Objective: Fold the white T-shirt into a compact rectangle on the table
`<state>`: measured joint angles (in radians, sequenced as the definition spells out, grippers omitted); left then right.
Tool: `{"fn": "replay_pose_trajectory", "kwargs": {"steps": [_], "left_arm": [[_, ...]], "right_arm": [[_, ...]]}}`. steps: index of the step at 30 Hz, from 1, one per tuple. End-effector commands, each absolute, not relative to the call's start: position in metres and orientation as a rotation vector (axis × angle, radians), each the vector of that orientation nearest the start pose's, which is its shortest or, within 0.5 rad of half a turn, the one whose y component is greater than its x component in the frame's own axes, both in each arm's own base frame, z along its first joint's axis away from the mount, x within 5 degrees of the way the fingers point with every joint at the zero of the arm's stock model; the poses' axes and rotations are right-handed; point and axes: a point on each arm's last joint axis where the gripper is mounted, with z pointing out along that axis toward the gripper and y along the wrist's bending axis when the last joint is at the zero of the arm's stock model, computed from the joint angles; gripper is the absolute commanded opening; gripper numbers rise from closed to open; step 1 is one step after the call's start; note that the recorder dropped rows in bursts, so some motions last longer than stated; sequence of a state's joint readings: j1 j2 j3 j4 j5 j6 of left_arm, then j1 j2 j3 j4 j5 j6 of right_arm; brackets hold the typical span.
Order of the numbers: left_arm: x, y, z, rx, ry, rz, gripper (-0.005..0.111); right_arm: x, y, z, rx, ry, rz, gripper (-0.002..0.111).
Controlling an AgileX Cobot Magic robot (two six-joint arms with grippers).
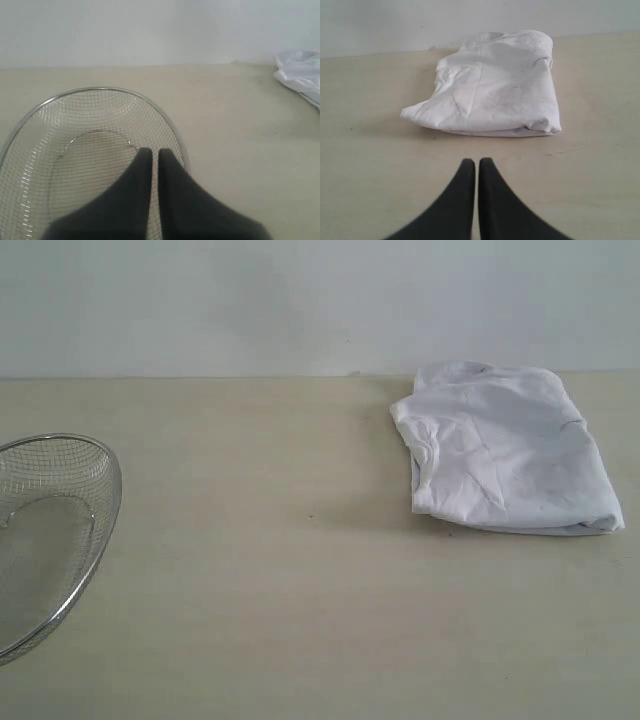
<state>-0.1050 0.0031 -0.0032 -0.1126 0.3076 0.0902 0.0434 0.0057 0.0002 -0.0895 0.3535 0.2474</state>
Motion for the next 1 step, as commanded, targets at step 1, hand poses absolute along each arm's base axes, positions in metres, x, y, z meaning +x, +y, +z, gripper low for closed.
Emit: {"fn": "replay_pose_trajectory", "kwargs": {"steps": [1], "left_arm": [[0.0537, -0.0085, 0.1857, 0.094, 1.787, -0.12, 0.005]], "right_arm": [[0.0534, -0.0008, 0.1819, 0.134, 1.827, 0.112, 0.0]]}}
